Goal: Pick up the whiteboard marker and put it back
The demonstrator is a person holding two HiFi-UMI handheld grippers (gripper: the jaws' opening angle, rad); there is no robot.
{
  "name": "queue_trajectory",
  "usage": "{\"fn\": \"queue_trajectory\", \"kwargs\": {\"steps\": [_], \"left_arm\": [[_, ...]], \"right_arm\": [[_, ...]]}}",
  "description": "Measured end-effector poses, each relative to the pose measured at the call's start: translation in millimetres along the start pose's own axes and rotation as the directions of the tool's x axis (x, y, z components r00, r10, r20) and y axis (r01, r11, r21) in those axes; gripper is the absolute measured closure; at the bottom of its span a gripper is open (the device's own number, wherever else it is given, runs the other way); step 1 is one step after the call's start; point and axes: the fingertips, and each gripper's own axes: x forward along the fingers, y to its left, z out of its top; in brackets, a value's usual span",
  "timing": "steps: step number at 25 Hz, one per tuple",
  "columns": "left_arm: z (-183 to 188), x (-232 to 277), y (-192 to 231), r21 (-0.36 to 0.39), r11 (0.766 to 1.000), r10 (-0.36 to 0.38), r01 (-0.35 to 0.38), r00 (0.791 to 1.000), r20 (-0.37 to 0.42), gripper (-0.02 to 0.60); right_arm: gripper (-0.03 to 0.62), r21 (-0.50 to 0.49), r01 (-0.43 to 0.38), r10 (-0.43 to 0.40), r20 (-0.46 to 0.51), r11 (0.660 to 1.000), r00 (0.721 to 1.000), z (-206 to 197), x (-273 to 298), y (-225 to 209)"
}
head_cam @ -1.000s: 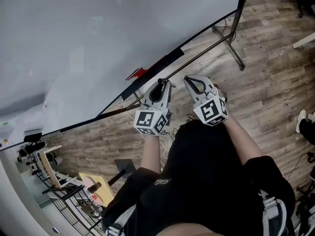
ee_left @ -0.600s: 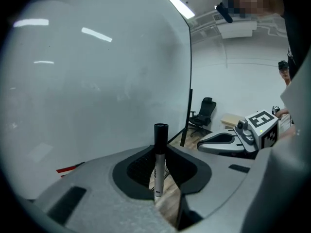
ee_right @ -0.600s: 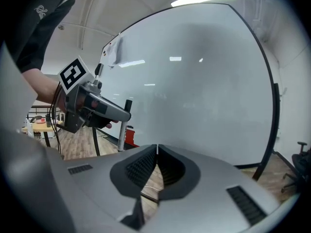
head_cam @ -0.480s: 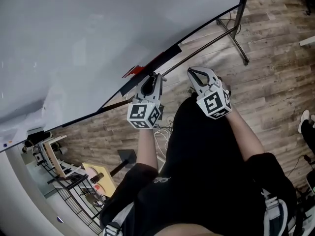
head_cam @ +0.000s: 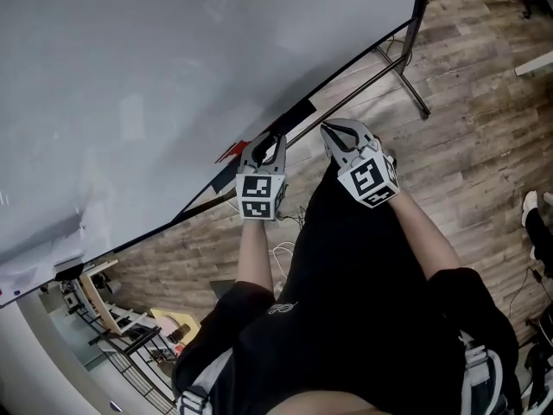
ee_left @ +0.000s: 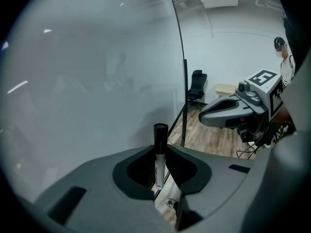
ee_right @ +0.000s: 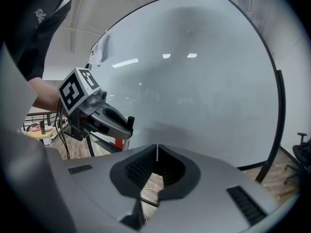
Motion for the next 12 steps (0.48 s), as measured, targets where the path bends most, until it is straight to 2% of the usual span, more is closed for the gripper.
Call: {"fn": "queue_trajectory", "kwargs": {"steps": [4,8,12], "left_arm": [[-5.6,13.8,13.6,0.05,0.999,0.009,-0.005,0.997,-0.078,0.514],[-26.2,34.4,20.1,0.181,0.983,0.047,-0.009,0.978,-0.205,0.514],[-46.3,57.1,16.9,0.253,0.967,0.061,0.011,0.959,-0.277,0.514]], "right_arm": [[0.586,0.0,0.015,-0.015,0.002,1.0,1.0,5.2,14.2,-14.8],[0.586,0.031,0.016,-0.016,-0.01,0.999,1.0,-3.5,21.2,-20.4],[0.586,0.033,0.017,-0.016,-0.028,0.999,0.999,-11.4,22.0,-22.9]]}}
